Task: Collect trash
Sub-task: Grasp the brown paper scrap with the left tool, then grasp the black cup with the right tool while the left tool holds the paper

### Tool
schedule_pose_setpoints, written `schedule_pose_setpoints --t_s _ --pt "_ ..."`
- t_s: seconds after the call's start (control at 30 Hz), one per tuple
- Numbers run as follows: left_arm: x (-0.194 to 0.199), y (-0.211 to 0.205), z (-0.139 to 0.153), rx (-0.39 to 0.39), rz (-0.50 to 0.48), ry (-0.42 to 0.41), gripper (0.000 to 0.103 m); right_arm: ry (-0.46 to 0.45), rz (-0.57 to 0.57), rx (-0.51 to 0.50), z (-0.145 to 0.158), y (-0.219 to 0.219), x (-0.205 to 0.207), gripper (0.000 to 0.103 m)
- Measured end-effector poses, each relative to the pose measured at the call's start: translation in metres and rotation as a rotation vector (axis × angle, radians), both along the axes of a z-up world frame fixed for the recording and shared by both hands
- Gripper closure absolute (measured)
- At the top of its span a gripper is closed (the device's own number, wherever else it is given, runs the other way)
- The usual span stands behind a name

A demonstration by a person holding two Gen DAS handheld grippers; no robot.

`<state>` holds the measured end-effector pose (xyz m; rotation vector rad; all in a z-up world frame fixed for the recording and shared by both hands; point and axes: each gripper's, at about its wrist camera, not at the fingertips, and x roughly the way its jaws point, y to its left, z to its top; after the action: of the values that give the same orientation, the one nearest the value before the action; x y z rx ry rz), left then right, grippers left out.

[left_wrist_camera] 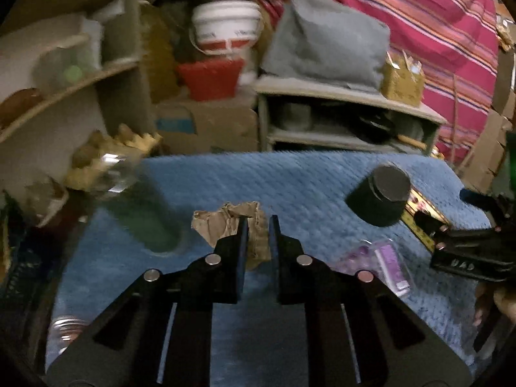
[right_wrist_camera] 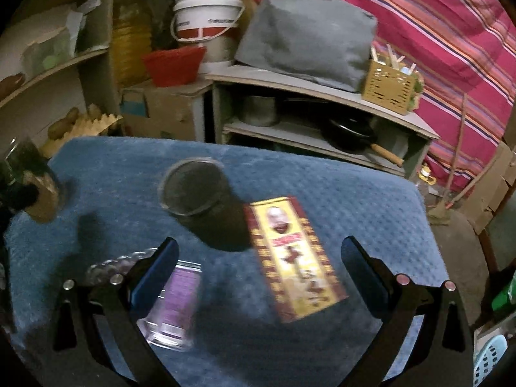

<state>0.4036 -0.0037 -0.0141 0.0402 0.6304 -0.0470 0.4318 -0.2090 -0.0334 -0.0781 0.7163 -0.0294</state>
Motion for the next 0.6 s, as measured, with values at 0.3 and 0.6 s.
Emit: schedule_pose_setpoints --t_s 0.3,0.6 --pt "-0.004 0.039 0.003 -0.089 0.07 -0.037 0.091 0.01 -0.04 -0.058 -0.014 0.023 0.03 0.005" --pt "-0.004 0.041 0.0 -0.098 0.07 -0.037 0.091 0.047 -0.014 -0.097 -0.023 0.038 0.056 0.016"
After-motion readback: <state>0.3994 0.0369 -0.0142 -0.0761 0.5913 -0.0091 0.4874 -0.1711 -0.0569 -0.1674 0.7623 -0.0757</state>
